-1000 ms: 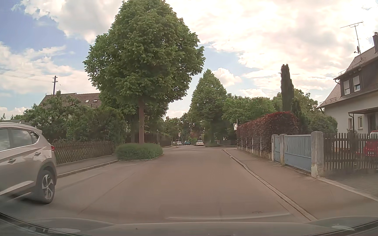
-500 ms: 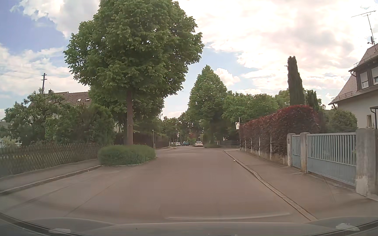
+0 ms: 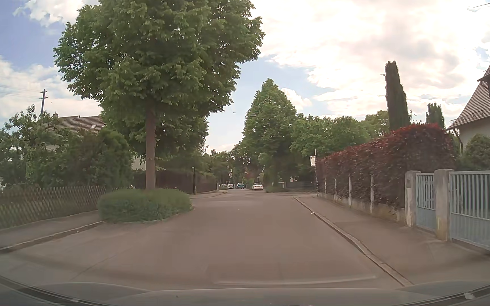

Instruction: Follow the waypoints while adhering to traffic rules and regulations

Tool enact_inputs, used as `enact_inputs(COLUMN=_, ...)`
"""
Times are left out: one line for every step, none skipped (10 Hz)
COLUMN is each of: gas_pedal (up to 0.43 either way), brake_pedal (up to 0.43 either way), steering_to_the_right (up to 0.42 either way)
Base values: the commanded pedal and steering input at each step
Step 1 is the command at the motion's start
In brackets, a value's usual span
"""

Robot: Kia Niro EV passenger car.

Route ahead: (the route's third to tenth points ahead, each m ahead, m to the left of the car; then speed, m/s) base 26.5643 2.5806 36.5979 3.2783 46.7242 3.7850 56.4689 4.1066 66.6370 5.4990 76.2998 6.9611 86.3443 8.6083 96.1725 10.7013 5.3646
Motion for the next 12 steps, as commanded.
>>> enact_inputs(gas_pedal=0.000, brake_pedal=0.018, steering_to_the_right=0.000)
enact_inputs(gas_pedal=0.000, brake_pedal=0.018, steering_to_the_right=0.000)
enact_inputs(gas_pedal=0.000, brake_pedal=0.018, steering_to_the_right=0.000)
enact_inputs(gas_pedal=0.000, brake_pedal=0.018, steering_to_the_right=0.000)
enact_inputs(gas_pedal=0.000, brake_pedal=0.018, steering_to_the_right=0.000)
enact_inputs(gas_pedal=0.000, brake_pedal=0.018, steering_to_the_right=0.000)
enact_inputs(gas_pedal=0.000, brake_pedal=0.018, steering_to_the_right=0.000)
enact_inputs(gas_pedal=0.000, brake_pedal=0.018, steering_to_the_right=0.000)
enact_inputs(gas_pedal=0.000, brake_pedal=0.018, steering_to_the_right=0.000)
enact_inputs(gas_pedal=0.000, brake_pedal=0.018, steering_to_the_right=0.000)
enact_inputs(gas_pedal=0.000, brake_pedal=0.018, steering_to_the_right=0.000)
enact_inputs(gas_pedal=0.000, brake_pedal=0.018, steering_to_the_right=0.000)
